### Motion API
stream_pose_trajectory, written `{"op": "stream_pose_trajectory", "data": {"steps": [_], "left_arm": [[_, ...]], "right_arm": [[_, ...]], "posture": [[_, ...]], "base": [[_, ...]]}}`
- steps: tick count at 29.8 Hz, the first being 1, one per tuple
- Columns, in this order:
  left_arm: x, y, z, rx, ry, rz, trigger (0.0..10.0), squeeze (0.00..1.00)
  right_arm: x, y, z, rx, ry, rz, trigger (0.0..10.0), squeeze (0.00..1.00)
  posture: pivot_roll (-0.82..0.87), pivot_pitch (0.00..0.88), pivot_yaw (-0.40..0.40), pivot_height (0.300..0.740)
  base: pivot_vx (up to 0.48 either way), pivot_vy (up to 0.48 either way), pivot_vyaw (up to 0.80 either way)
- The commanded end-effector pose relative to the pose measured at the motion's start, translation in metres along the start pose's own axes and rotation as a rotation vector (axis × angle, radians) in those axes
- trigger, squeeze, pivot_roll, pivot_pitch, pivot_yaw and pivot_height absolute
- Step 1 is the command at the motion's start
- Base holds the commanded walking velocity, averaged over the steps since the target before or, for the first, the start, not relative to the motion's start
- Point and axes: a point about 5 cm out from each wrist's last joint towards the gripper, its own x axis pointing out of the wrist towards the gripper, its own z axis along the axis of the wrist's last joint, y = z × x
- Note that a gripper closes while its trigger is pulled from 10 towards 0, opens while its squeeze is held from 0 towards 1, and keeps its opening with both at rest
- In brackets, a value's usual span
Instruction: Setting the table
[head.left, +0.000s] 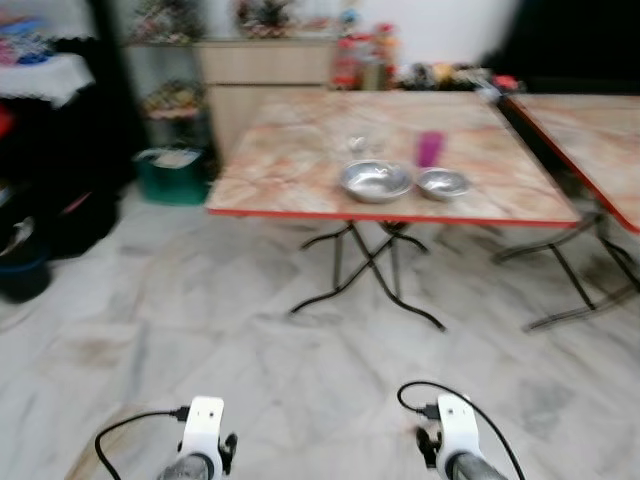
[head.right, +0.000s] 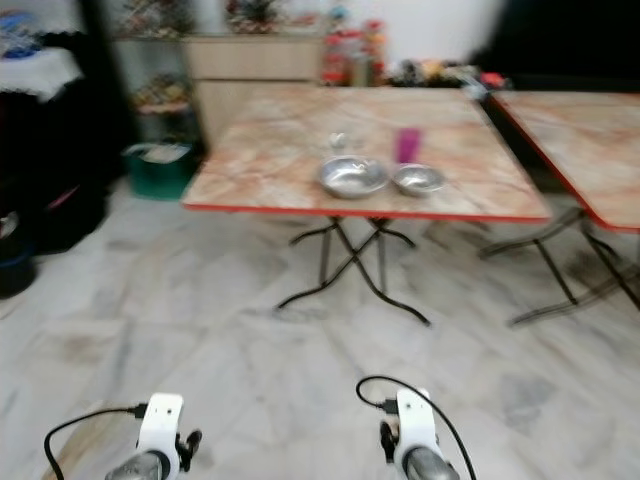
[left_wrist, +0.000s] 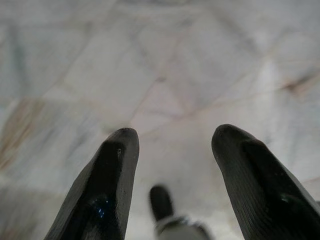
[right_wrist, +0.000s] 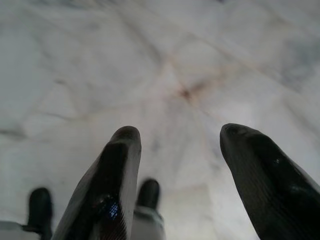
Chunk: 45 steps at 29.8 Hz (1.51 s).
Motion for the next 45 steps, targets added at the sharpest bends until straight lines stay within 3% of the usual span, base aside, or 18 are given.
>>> {"op": "stream_pose_trajectory", "data": {"steps": [1, 27, 36, 45], "left_arm": [[-0.0010, -0.0014, -0.0052, -0.005, 0.022, 0.001, 10.0, 0.00], [-0.0006, -0.0041, -0.0046, -0.006, 0.021, -0.008, 10.0, 0.00], [-0.0008, -0.0043, -0.0053, -0.004, 0.021, -0.009, 10.0, 0.00], [-0.0008, -0.0050, -0.0052, -0.003, 0.020, -0.011, 10.0, 0.00]], "right_arm": [[0.0014, -0.0011, 0.0090, -0.007, -0.023, -0.006, 10.0, 0.00], [0.0017, -0.0015, 0.0107, -0.003, -0.028, -0.011, 10.0, 0.00], [0.0016, -0.0005, 0.0092, -0.001, -0.020, -0.007, 10.0, 0.00], [0.0018, 0.0006, 0.0108, -0.009, -0.031, -0.002, 10.0, 0.00]], "posture": [[0.04, 0.000, -0.024, 0.740], [0.04, 0.000, -0.025, 0.740], [0.04, 0.000, -0.024, 0.740], [0.04, 0.000, -0.024, 0.740]], "base": [[0.281, 0.000, 0.00], [0.280, 0.000, 0.00], [0.281, 0.000, -0.65], [0.280, 0.000, 0.00]]}}
